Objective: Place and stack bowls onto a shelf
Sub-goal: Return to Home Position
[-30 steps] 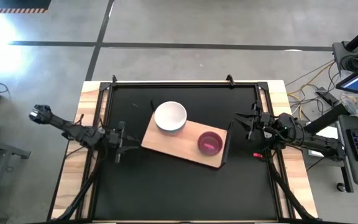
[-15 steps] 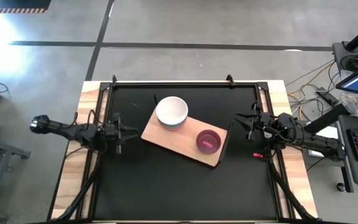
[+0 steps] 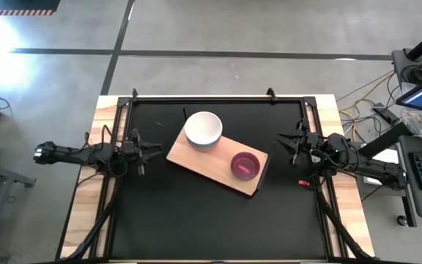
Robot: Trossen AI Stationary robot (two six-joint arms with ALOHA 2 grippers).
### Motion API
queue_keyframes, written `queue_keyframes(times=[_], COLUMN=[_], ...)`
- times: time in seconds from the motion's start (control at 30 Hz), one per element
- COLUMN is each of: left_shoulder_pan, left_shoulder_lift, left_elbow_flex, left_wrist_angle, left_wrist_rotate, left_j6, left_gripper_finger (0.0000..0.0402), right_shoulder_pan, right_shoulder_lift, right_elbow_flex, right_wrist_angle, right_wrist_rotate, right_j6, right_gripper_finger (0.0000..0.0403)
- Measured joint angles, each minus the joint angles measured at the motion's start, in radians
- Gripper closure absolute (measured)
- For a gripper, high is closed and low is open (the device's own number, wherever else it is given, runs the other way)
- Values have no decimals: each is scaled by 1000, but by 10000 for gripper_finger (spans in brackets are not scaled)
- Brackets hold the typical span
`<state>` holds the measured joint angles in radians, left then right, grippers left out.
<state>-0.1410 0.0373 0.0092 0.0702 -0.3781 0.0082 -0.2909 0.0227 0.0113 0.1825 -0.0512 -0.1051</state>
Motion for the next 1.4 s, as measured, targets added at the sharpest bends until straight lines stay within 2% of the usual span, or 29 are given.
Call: queue_keyframes(times=[0.13,0.23,0.4,0.5,0.7,0.87,1.4], left_shoulder_pan=[0,0,0,0,0,0,0], left_shoulder_lift=[10,12,9,11,11,13,64], left_elbow_flex=[0,0,0,4,5,6,7], left_wrist_angle=[10,46,149,174,181,174,167], left_wrist_rotate=[5,56,88,29,-268,-412,-432], left_j6=[-14,-9,94,144,185,166,167], left_gripper_finger=[288,288,288,288,288,288,288], right_shoulder_pan=[0,0,0,0,0,0,0], right_shoulder_lift=[0,0,0,0,0,0,0], right_elbow_flex=[0,0,0,0,0,0,0], right_wrist_angle=[0,0,0,0,0,0,0], right_wrist_rotate=[0,0,0,0,0,0,0], right_j6=[0,0,0,0,0,0,0], right_gripper_finger=[305,305,305,305,305,305,305])
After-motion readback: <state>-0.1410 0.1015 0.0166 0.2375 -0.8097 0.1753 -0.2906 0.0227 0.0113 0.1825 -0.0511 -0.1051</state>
